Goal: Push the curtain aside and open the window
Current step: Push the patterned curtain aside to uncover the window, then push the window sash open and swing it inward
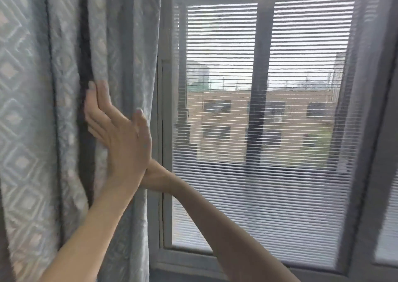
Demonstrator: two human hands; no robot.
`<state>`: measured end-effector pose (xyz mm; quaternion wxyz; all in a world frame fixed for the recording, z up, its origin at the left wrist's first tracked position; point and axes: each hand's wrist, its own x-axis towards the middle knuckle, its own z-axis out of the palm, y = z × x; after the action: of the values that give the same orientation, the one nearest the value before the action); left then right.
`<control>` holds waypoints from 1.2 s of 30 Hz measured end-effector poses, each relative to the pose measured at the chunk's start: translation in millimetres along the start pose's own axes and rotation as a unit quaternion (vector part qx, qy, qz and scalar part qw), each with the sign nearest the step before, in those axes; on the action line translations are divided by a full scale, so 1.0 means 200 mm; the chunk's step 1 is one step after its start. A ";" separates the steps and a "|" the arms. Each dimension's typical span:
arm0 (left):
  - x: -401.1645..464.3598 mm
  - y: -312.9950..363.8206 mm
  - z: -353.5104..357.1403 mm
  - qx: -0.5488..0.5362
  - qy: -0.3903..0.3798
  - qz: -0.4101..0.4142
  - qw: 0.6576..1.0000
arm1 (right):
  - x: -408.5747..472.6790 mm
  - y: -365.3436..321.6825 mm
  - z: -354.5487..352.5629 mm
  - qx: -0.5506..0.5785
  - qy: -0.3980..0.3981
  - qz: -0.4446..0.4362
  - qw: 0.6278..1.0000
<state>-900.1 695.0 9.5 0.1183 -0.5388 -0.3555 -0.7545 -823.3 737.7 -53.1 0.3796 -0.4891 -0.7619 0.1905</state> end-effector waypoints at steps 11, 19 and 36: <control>-0.50 0.91 0.47 -0.141 -0.139 0.168 0.966 | -0.96 0.52 -0.95 -0.092 0.047 0.157 0.982; -1.04 1.66 0.82 -0.230 -0.212 0.178 0.933 | -2.00 0.63 -1.80 -0.363 0.309 0.321 0.818; -1.89 2.80 1.29 -0.257 -0.298 0.163 0.905 | -3.16 0.87 -2.72 -0.590 0.423 0.287 0.625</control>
<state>-249.0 385.7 -56.9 -0.0143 -0.8004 -0.0754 -0.5945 -155.1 210.1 -68.7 0.2158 -0.8291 -0.2873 -0.4284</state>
